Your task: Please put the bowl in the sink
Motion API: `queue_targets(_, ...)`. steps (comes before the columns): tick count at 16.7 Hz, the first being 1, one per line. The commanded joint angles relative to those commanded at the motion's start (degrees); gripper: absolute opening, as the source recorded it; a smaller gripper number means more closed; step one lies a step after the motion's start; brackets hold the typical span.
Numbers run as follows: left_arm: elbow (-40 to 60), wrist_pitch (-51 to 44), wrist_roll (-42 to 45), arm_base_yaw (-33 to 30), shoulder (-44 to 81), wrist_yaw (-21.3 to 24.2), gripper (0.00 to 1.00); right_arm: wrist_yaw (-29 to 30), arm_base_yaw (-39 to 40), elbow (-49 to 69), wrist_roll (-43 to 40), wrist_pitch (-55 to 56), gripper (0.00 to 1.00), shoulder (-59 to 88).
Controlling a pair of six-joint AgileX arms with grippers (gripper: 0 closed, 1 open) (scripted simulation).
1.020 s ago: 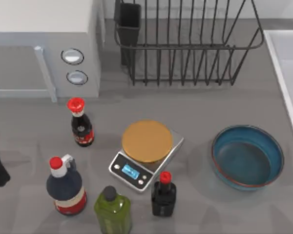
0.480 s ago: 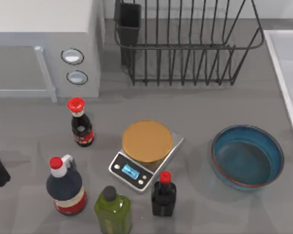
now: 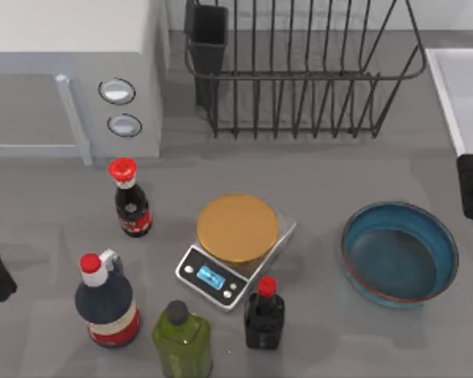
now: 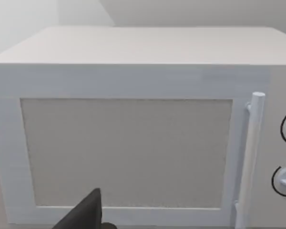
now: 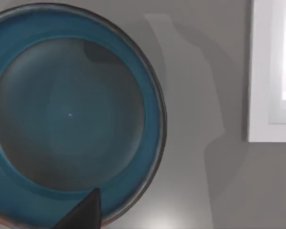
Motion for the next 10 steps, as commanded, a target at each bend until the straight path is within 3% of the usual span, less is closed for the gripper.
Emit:
queue_targets(5, 0.00, 0.00, 0.00, 0.00, 0.00, 0.00, 1.00, -0.14, 2.66, 13.70, 2.51, -11.49, 1.00, 15.96)
queue_targets(10, 0.00, 0.00, 0.00, 0.00, 0.00, 0.00, 1.00, -0.17, 3.29, 16.86, 3.04, -13.90, 1.00, 19.51)
